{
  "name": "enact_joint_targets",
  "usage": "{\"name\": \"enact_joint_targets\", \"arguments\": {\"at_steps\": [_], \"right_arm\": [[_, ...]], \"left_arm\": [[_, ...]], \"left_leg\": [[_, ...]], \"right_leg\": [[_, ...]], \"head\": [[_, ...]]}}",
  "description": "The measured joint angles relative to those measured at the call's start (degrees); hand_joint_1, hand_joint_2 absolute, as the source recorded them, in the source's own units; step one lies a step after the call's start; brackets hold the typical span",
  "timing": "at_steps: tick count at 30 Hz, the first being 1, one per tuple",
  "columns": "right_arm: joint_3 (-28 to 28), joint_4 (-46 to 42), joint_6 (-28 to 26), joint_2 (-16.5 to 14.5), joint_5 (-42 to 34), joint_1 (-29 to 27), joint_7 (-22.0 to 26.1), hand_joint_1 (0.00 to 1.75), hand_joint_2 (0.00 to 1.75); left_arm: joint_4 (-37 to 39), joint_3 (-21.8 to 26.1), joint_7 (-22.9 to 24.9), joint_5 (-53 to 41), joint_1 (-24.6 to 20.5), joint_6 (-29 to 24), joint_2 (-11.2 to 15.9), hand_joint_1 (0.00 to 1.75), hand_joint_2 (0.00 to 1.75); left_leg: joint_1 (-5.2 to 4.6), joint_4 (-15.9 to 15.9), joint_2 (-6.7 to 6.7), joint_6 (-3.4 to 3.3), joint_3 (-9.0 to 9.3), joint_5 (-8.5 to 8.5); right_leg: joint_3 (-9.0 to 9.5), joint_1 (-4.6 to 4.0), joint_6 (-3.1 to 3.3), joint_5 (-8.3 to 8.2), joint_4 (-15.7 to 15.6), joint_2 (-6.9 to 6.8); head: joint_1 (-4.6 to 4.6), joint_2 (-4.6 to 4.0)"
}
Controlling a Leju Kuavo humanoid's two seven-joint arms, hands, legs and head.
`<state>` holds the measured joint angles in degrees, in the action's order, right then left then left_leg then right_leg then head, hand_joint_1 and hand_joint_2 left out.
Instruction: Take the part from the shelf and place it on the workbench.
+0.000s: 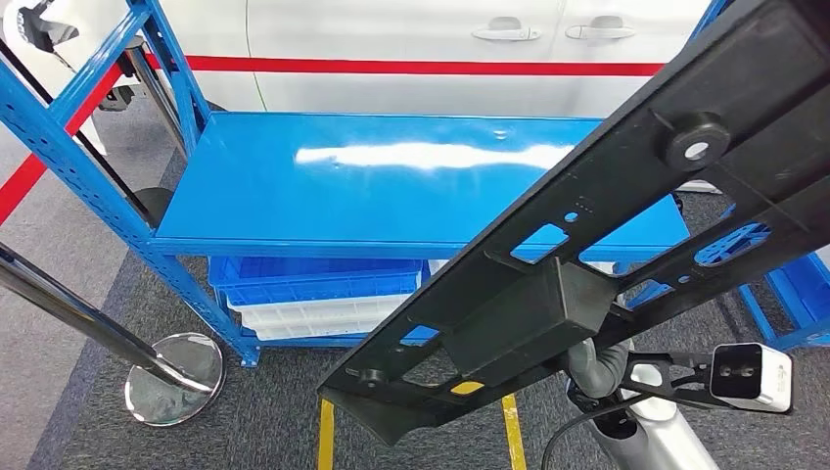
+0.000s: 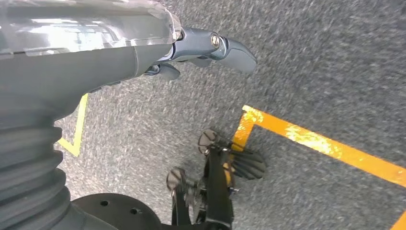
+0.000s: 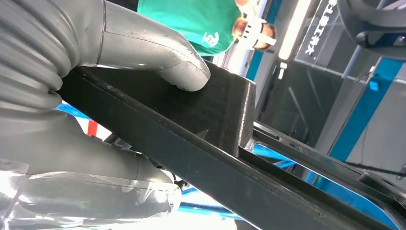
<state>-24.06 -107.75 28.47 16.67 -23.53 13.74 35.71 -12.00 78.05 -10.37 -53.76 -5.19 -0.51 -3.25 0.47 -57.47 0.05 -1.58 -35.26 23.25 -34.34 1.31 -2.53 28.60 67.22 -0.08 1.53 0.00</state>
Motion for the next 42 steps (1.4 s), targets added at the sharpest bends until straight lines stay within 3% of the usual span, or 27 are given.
{"name": "enact_joint_targets", "arguments": {"at_steps": [2,3,6,7,8,10,11,12,13,15,17,19,21,22,24,26,27,28,29,30,31,33,34,36,38,40,42], "right_arm": [[1.6,0.1,1.4,0.3,0.1,-0.6,0.0,1.73,1.75],[2.3,0.2,1.9,0.3,0.3,-1.0,0.0,1.73,1.75],[3.7,0.6,3.0,0.2,1.1,-1.8,0.0,1.73,1.75],[3.9,0.8,3.3,0.1,1.4,-2.0,0.0,1.73,1.75],[4.1,0.9,3.5,-0.1,1.6,-2.2,0.0,1.73,1.75],[4.4,1.2,3.7,-0.5,2.0,-2.5,0.0,1.73,1.75],[4.5,1.4,3.6,-0.7,2.0,-2.7,0.0,1.73,1.75],[4.6,1.6,3.4,-0.9,2.0,-2.9,0.0,1.73,1.75],[4.6,1.7,3.2,-1.1,2.0,-3.0,0.0,1.73,1.75],[4.5,2.1,2.9,-1.8,2.3,-3.0,0.0,1.73,1.75],[4.5,2.3,2.6,-2.4,2.7,-2.6,0.0,1.73,1.75],[4.4,2.5,1.9,-2.8,3.1,-2.1,0.0,1.73,1.75],[4.4,2.7,1.1,-2.9,3.2,-1.8,0.0,1.73,1.75],[4.4,2.8,0.9,-3.0,3.2,-1.9,0.0,1.73,1.75],[4.5,2.8,1.0,-3.0,3.5,-2.1,0.0,1.73,1.75],[4.6,2.8,1.8,-3.0,3.7,-2.6,0.0,1.73,1.75],[4.7,2.8,2.3,-3.2,3.9,-2.9,0.0,1.73,1.75],[4.8,2.8,2.9,-3.4,4.1,-3.2,0.0,1.73,1.75],[4.9,2.8,3.3,-3.7,4.4,-3.3,0.0,1.73,1.75],[5.0,2.8,3.7,-4.0,4.8,-3.4,0.0,1.73,1.75],[5.0,2.8,3.9,-4.3,5.2,-3.4,0.0,1.73,1.75],[5.0,2.7,3.7,-4.8,5.7,-3.3,0.0,1.73,1.75],[5.0,2.7,3.5,-5.0,5.8,-3.3,0.0,1.73,1.75],[5.0,2.6,3.1,-5.3,5.9,-3.4,0.0,1.73,1.75],[4.9,2.4,2.9,-5.4,6.0,-3.4,0.0,1.73,1.75],[4.9,2.2,3.4,-5.5,5.8,-3.6,0.0,1.73,1.75],[4.8,2.3,4.6,-5.6,5.6,-3.9,0.0,1.73,1.75]], "left_arm": [[-0.1,0.0,-0.3,-0.1,0.0,-0.1,0.1,0.00,1.75],[-0.1,0.0,-0.5,0.0,0.0,-0.2,0.1,0.00,1.75],[-0.2,0.0,-1.1,0.4,0.1,-0.5,0.4,0.00,1.75],[-0.2,0.0,-1.4,0.4,0.2,-0.5,0.6,0.00,1.75],[-0.2,0.0,-1.7,0.4,0.3,-0.4,0.7,0.00,1.75],[-0.2,0.0,-2.1,0.4,0.4,-0.1,1.2,0.00,1.75],[-0.2,0.0,-2.3,0.5,0.4,0.0,1.6,0.00,1.75],[-0.2,0.0,-2.4,0.5,0.3,0.1,1.9,0.00,1.75],[-0.2,0.0,-2.4,0.5,0.3,0.2,2.1,0.00,1.75],[-0.4,0.0,-2.5,0.5,0.3,0.5,2.4,0.00,1.75],[-0.5,0.0,-2.5,0.4,0.0,0.5,2.7,0.00,1.75],[-0.5,0.0,-2.5,0.2,-0.2,0.4,2.8,0.00,1.75],[-0.5,0.0,-2.4,-0.1,-0.1,0.4,2.8,0.00,1.75],[-0.5,0.0,-2.3,-0.2,-0.1,0.4,2.8,0.00,1.75],[-0.5,0.0,-2.1,-0.2,-0.2,0.4,2.8,0.00,1.75],[-0.5,0.0,-2.0,-0.1,-0.1,0.2,2.8,0.00,1.75],[-0.5,0.0,-2.1,-0.1,-0.1,0.0,2.8,0.00,1.75],[-0.5,0.0,-2.2,-0.2,0.0,-0.3,2.7,0.00,1.75],[-0.5,0.0,-2.2,-0.3,0.1,-0.6,2.6,0.00,1.75],[-0.5,0.0,-2.2,-0.3,0.2,-1.0,2.5,0.00,1.75],[-0.5,0.0,-2.2,-0.4,0.2,-1.3,2.4,0.00,1.75],[-0.5,0.0,-1.9,-0.4,0.2,-1.5,2.3,0.00,1.75],[-0.5,0.0,-1.8,-0.4,0.2,-1.4,2.3,0.00,1.75],[-0.5,0.0,-1.3,-0.3,0.3,-1.4,2.3,0.00,1.75],[-0.5,0.0,-0.7,-0.3,0.4,-1.5,2.2,0.00,1.75],[-0.5,0.0,-0.5,0.0,0.5,-1.8,2.1,0.00,1.75],[-0.5,0.1,-0.6,0.3,0.6,-2.0,1.9,0.00,1.75]], "left_leg": [[-0.03,-0.1,-0.14,0.66,-0.57,-0.91],[0.03,0.0,-0.20,1.04,-0.66,-1.37],[0.37,0.0,-0.33,2.19,-1.28,-1.83],[0.43,-1.0,-0.35,2.46,-1.87,-0.39],[0.50,-3.3,-0.34,2.63,-2.78,2.17],[0.50,-10.8,-0.32,2.81,-4.88,8.12],[0.47,-14.4,-0.32,2.84,-5.52,9.73],[0.41,-16.5,-0.32,2.78,-5.35,9.81],[0.31,-16.7,-0.32,2.65,-4.28,8.71],[0.03,-11.2,-0.29,2.10,0.97,5.84],[-0.41,-3.0,-0.23,1.50,6.99,6.15],[-0.76,0.8,-0.22,1.05,9.09,7.21],[-0.70,1.1,-0.12,0.43,8.39,6.23],[-0.57,1.2,0.00,0.03,7.90,5.54],[-0.37,1.4,0.25,-0.54,6.48,4.04],[-0.36,1.4,0.26,-0.63,4.73,2.84],[-0.35,1.3,0.26,-0.54,3.85,2.29],[-0.32,1.2,0.26,-0.38,3.04,1.81],[-0.29,1.1,0.27,-0.18,2.32,1.33],[-0.25,1.0,0.29,0.05,1.75,0.93],[-0.26,0.8,0.28,0.30,1.28,0.59],[-0.32,0.5,0.24,0.94,0.83,0.00],[-0.29,0.4,0.23,1.30,0.71,-0.29],[-0.08,0.5,0.22,2.09,0.53,-0.81],[0.14,-1.1,0.18,2.60,-0.36,0.58],[0.28,-7.3,0.16,2.84,-2.83,5.00],[0.32,-14.7,0.16,3.02,-5.34,8.75]], "right_leg": [[5.74,-0.21,0.58,0.42,-8.1,0.22],[7.04,-0.47,0.96,0.93,-10.2,0.29],[6.46,-0.74,2.45,-0.13,-11.3,0.05],[5.84,-0.69,3.04,-0.80,-11.4,-0.09],[5.11,-0.68,3.52,-1.51,-11.5,-0.23],[3.37,-1.07,4.08,-2.82,-11.4,-0.37],[2.43,-1.29,4.18,-3.49,-11.4,-0.41],[1.45,-1.48,4.22,-4.14,-11.2,-0.44],[0.50,-1.63,4.21,-4.72,-11.0,-0.46],[-1.25,-1.78,4.07,-5.67,-10.3,-0.48],[-2.34,-1.90,3.69,-6.37,-9.6,-0.54],[-2.66,-1.86,3.12,-7.16,-9.3,-0.67],[-2.93,-1.73,2.47,-7.59,-9.3,-0.61],[-3.36,-1.67,2.16,-6.62,-8.6,-0.47],[-5.05,-1.33,1.56,-1.66,-4.1,-0.18],[-6.93,-0.88,0.95,3.08,3.5,-0.15],[-7.29,-0.65,0.68,3.51,6.3,-0.15],[-6.81,-0.44,0.47,2.41,7.4,-0.15],[-5.27,-0.24,0.35,0.63,6.3,-0.16],[-2.63,-0.07,0.33,-0.86,3.2,-0.15],[0.68,-0.03,0.44,-1.30,-1.0,-0.13],[5.85,-0.24,1.00,0.03,-8.6,-0.11],[6.85,-0.45,1.35,0.77,-10.4,-0.12],[6.76,-0.64,2.20,0.56,-11.1,-0.20],[6.31,-0.61,3.26,-0.23,-11.4,-0.38],[5.58,-0.76,3.98,-0.92,-11.5,-0.56],[4.77,-1.07,4.19,-1.38,-11.3,-0.59]], "head": [[0.01,0.00],[0.02,0.00],[0.02,0.00],[0.02,0.00],[0.03,0.00],[0.03,0.00],[0.03,0.00],[0.03,0.00],[0.03,0.00],[0.03,0.00],[0.03,0.00],[0.03,0.00],[0.03,0.00],[0.03,0.00],[0.03,0.00],[0.02,0.00],[0.02,0.00],[0.02,0.00],[0.02,0.00],[0.02,0.00],[0.02,0.00],[0.03,0.00],[0.03,0.00],[0.03,0.00],[0.03,0.00],[0.04,0.00],[0.04,0.00]]}}
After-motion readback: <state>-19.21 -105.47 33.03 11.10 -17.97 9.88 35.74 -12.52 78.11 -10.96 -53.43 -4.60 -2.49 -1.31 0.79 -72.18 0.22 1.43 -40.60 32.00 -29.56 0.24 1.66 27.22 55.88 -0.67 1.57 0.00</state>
